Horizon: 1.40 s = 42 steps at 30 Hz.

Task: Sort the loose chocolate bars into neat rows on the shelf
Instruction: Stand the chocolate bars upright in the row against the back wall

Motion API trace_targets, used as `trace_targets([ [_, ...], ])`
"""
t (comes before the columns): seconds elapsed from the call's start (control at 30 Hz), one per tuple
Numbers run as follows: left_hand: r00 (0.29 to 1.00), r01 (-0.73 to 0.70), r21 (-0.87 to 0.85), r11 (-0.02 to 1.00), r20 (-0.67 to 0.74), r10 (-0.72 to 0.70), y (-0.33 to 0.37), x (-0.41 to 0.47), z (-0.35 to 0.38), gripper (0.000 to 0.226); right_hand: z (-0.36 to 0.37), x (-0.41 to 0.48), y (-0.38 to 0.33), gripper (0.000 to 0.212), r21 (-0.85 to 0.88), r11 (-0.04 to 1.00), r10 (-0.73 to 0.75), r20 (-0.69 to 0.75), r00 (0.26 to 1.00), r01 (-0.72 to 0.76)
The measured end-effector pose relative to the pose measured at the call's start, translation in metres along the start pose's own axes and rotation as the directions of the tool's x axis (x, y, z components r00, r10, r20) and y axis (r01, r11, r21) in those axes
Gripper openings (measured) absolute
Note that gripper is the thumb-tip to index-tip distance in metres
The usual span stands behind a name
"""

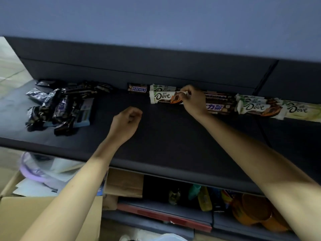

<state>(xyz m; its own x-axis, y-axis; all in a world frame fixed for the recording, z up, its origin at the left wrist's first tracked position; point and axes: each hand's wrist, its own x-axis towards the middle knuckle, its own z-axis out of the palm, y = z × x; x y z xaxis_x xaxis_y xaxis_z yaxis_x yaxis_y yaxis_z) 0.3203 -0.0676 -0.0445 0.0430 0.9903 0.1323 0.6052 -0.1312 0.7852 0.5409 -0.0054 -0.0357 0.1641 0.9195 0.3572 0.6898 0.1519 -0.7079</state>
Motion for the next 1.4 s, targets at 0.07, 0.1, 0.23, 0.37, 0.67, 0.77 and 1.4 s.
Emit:
trace_targets([
  [0.07,0.999,-0.026,0.037,0.999,0.025,0.025,-0.006,0.008,-0.007,0.018,0.01,0.01,0.0,0.018,-0.059,0.998,-0.017,0.015,1.0,0.018],
  [0.1,0.999,-0.032,0.041,0.999,0.041,0.031,-0.008,0.013,-0.01,0.017,0.013,0.013,0.0,0.017,-0.104,0.994,-0.037,0.029,0.999,0.04],
  [0.23,0.992,-0.068,0.077,0.995,0.112,0.059,-0.018,0.028,-0.017,0.017,0.019,0.013,0.007,0.019,-0.443,0.869,-0.197,0.097,0.976,0.219],
  [0.37,0.979,-0.132,0.178,0.975,0.175,0.101,-0.022,0.043,-0.016,0.02,0.015,0.018,-0.001,0.023,-0.579,0.792,-0.17,0.094,0.981,0.193],
  [0.67,0.912,-0.366,0.478,0.798,0.354,0.206,-0.032,0.056,-0.016,0.029,0.015,0.028,-0.001,0.025,-0.643,0.759,-0.078,0.074,0.994,0.107],
  [0.77,0.914,-0.375,0.486,0.789,0.337,0.227,-0.034,0.053,-0.015,0.031,0.017,0.028,-0.001,0.024,-0.646,0.756,-0.081,0.063,0.995,0.102],
  [1.4,0.934,-0.313,0.465,0.828,0.31,0.179,-0.033,0.046,-0.013,0.033,0.011,0.025,0.004,0.045,-0.631,0.755,-0.101,0.155,0.983,0.177],
])
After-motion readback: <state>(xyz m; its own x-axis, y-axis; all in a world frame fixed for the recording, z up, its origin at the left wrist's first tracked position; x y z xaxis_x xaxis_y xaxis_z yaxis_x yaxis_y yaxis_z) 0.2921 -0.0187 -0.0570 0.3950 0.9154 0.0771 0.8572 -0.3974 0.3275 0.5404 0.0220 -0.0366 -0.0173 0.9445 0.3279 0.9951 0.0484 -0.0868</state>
